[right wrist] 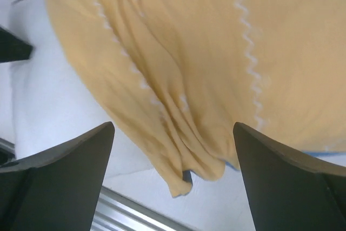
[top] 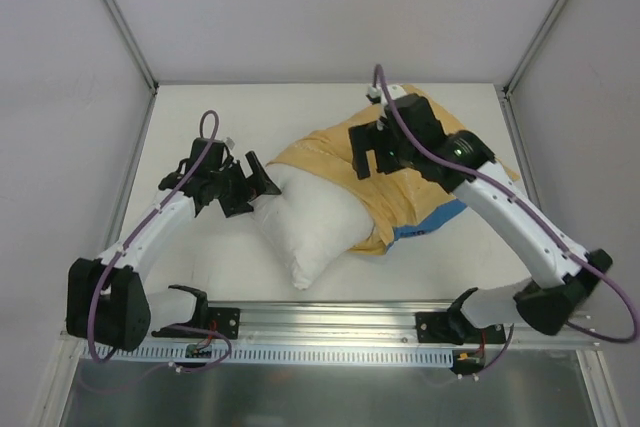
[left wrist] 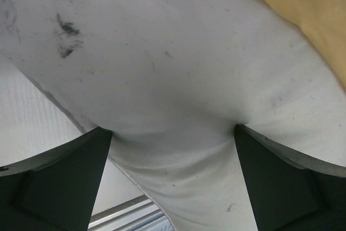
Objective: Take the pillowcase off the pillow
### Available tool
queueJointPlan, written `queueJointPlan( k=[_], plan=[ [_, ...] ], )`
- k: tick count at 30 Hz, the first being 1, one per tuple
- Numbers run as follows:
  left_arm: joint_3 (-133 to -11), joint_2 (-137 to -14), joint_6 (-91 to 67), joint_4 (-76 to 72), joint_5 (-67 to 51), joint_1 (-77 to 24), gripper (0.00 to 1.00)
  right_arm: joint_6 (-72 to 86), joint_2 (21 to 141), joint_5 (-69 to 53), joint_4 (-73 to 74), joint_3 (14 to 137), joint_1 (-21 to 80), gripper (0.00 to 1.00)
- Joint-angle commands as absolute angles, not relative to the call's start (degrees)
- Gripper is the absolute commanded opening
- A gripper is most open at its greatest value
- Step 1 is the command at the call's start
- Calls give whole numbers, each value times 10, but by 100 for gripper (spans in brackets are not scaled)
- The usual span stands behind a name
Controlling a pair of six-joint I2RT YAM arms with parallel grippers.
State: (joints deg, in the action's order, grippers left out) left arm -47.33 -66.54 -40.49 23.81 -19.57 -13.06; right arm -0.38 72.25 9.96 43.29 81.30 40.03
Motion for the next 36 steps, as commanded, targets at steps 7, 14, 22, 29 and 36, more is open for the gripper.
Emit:
queueJointPlan(
  k=[7, 14, 22, 29, 36],
  plan=[
    [-466, -709, -405, 149, -263, -139, 0, -102, 1045, 51, 553, 1238, 469, 96],
    [-467, -670, -412, 147, -297, -148, 0, -88, 1183, 37, 525, 1303, 488, 96],
    [-452, -600, -425, 143, -321, -153, 0, -64, 1234, 47, 515, 1307, 483, 50],
    [-438, -550, -448, 152, -342, -153, 0, 24, 1163, 62, 497, 1245, 381, 1],
    [-451, -454, -470, 187, -327, -153, 0, 118, 1004, 26, 391, 1028, 222, 1]
  ],
)
